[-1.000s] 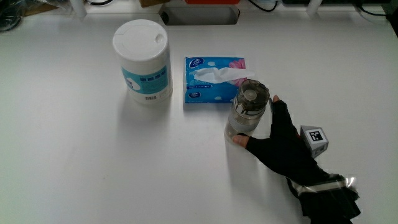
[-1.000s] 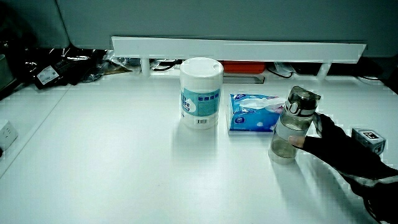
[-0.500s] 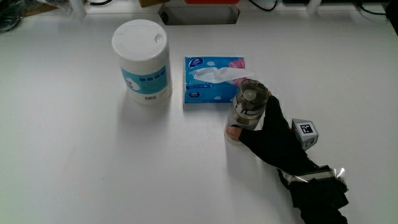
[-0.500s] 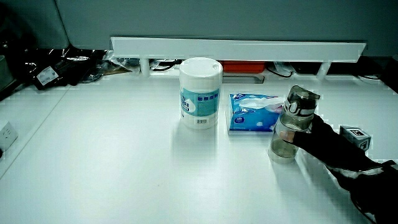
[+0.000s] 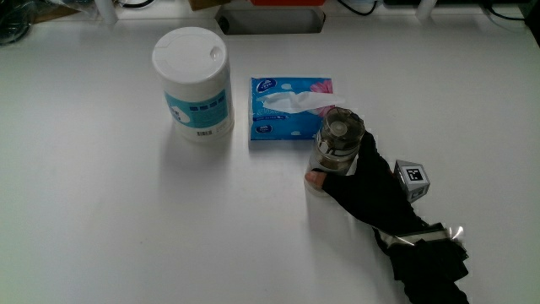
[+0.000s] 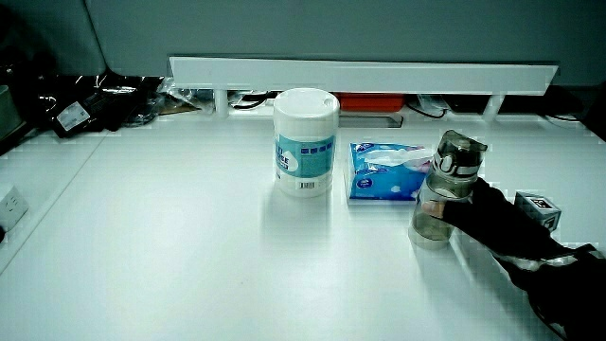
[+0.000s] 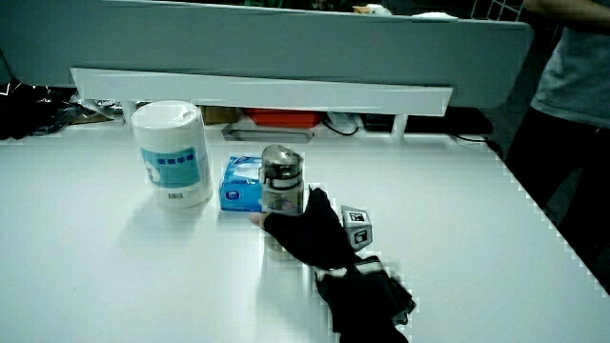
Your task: Pick bottle
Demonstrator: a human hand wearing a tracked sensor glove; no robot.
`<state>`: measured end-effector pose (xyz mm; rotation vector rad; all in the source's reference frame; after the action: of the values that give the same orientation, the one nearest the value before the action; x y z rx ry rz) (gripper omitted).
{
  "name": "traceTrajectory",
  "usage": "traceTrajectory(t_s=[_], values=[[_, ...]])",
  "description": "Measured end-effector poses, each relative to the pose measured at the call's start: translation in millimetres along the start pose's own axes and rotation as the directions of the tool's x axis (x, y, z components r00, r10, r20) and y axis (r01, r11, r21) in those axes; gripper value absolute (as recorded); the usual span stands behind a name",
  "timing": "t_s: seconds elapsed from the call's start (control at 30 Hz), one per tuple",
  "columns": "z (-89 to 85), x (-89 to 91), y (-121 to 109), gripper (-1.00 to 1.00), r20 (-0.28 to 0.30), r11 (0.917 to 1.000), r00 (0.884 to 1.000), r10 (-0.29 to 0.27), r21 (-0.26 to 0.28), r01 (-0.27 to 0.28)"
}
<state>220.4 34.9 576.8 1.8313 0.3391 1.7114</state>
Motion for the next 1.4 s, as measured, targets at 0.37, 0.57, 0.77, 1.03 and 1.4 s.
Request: traceTrajectory(t_s=[0.37, 0.57, 0.77, 1.03, 1.4], values=[[0.8, 6.5, 2, 0.57, -0.052, 0.9969, 0.996, 0.077, 0.023, -0.076], [1.1, 6.1, 2, 0.86, -0.026, 0.9938, 0.994, 0.106, 0.036, -0.105], [0.3, 3.9, -1, 1.0, -0.015, 0.9874, 0.989, 0.145, 0.065, -0.144], [3.4, -9.3, -3, 1.0, 0.017, 0.9827, 0.984, 0.177, 0.053, -0.178], [-14.7, -53.7, -14, 1.0, 0.046, 0.9589, 0.959, 0.28, -0.063, -0.277]])
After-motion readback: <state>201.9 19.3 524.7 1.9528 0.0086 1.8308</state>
